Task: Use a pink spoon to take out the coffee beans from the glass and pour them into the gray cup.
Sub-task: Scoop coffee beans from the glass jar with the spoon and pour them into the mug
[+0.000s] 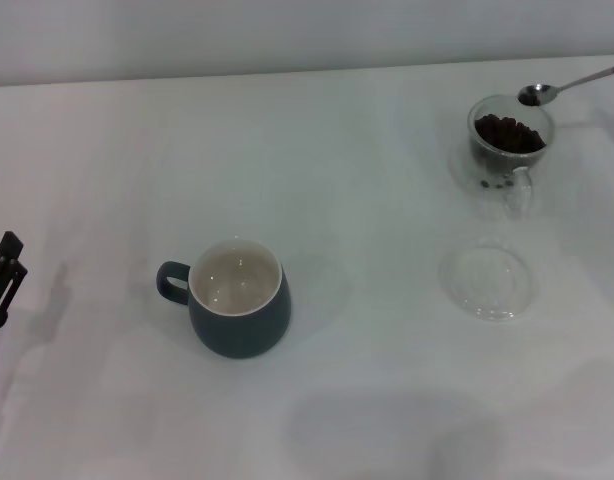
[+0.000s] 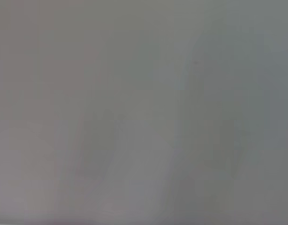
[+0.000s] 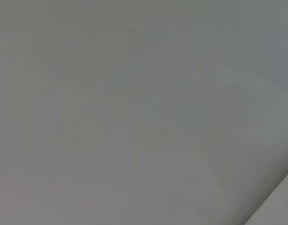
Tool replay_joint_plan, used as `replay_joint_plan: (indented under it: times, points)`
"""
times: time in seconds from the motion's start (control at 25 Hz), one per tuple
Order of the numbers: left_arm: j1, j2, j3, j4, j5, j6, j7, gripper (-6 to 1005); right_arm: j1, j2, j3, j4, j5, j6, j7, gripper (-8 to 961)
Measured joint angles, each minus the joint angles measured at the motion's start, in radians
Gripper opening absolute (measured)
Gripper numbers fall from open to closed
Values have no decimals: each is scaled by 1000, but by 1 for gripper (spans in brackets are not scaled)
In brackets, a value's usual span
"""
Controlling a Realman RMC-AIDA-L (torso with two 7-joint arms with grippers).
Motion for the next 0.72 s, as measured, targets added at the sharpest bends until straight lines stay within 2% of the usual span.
replay_joint_plan:
  times: [0.12, 0.4, 0.52, 0.72]
  points:
    - [-2, 1, 0, 1, -1, 0, 0, 756, 12, -26, -65, -3, -2, 24, 72, 151]
    - [-7, 1, 0, 3, -20, 1, 0, 756, 64, -48, -125, -4, -56, 69, 171, 151]
    - [-10, 1, 0, 8, -24, 2, 0, 756, 93, -47, -129, -6, -98, 108, 200, 151]
    - [-13, 0, 0, 11, -25, 2, 0, 756, 120, -24, -135, -11, -107, 183, 211, 151]
